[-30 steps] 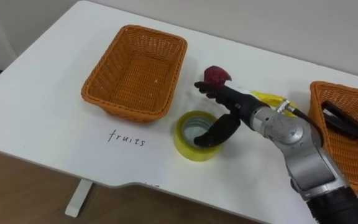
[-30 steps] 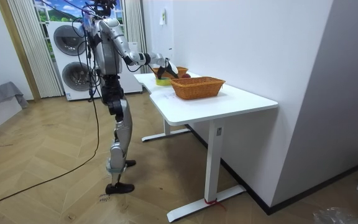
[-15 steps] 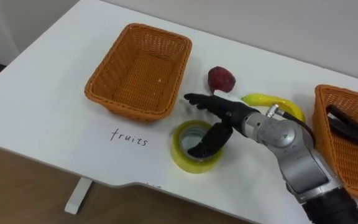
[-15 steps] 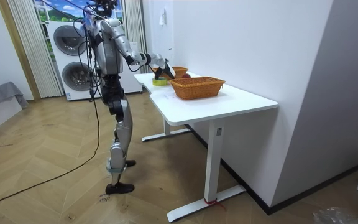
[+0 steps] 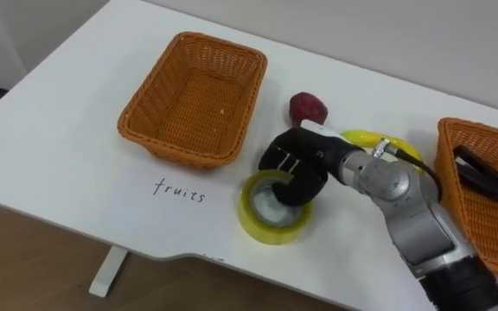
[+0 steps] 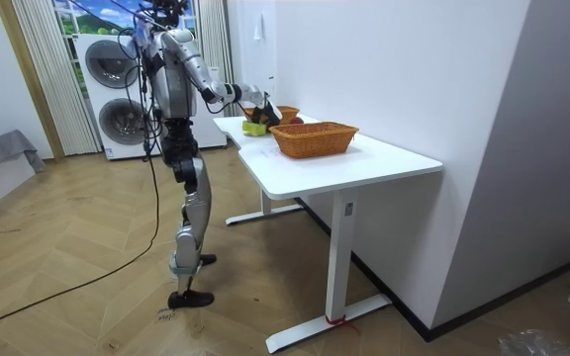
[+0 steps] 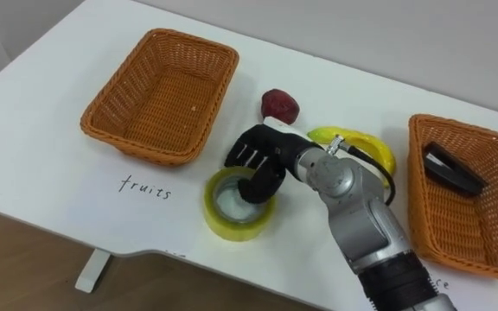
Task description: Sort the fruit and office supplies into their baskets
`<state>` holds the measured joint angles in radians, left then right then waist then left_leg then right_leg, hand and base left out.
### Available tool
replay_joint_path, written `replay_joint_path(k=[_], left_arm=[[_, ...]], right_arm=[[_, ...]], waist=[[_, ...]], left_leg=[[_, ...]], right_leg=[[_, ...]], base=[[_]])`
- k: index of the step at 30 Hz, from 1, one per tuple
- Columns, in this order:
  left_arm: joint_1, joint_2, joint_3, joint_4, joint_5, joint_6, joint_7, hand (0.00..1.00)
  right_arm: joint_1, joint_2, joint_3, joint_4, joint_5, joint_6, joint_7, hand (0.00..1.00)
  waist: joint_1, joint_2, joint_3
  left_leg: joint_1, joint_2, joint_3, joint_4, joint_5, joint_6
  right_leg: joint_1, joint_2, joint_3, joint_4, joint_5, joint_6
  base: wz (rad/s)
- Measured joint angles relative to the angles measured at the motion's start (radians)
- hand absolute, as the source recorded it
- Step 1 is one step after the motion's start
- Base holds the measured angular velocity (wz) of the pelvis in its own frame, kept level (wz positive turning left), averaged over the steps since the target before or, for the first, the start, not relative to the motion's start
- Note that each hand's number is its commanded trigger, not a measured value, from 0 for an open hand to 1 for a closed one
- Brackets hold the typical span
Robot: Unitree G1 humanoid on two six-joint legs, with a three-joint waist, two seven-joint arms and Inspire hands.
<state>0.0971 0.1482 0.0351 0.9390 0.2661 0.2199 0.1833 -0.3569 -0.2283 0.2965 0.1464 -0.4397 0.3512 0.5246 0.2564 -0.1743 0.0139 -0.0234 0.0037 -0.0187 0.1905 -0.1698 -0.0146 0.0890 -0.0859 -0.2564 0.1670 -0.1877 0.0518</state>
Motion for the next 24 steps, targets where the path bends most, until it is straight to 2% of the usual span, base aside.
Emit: replay_joint_path(k=[12, 23, 24], left_arm=[[-0.010, -0.001, 0.001, 0.000, 0.000, 0.000, -0.003, 0.00], [-0.010, -0.001, 0.000, 0.002, -0.003, -0.004, -0.001, 0.00], [-0.010, -0.001, 0.000, 0.006, -0.002, -0.008, 0.003, 0.00]], right_arm=[[0.000, 0.001, 0.005, 0.002, -0.001, 0.001, 0.003, 1.00], [0.000, -0.001, 0.001, -0.002, 0.011, 0.000, 0.005, 1.00], [0.000, -0.002, -0.004, -0.002, 0.016, 0.000, 0.010, 1.00]], waist=[[0.001, 0.005, 0.0056], [-0.003, 0.004, 0.0048], [-0.006, 0.001, 0.0028]], left_leg=[[-0.001, 0.000, 0.001, -0.001, 0.000, 0.000], [0.000, 0.000, 0.001, -0.002, 0.000, 0.000], [0.000, 0.000, 0.001, -0.002, 0.000, 0.000]], right_leg=[[-0.001, 0.000, 0.003, -0.001, 0.000, 0.000], [-0.002, 0.000, 0.007, 0.000, 0.000, 0.000], [-0.002, 0.000, 0.007, 0.000, 0.000, 0.000]], base=[[0.00], [0.00], [0.00]])
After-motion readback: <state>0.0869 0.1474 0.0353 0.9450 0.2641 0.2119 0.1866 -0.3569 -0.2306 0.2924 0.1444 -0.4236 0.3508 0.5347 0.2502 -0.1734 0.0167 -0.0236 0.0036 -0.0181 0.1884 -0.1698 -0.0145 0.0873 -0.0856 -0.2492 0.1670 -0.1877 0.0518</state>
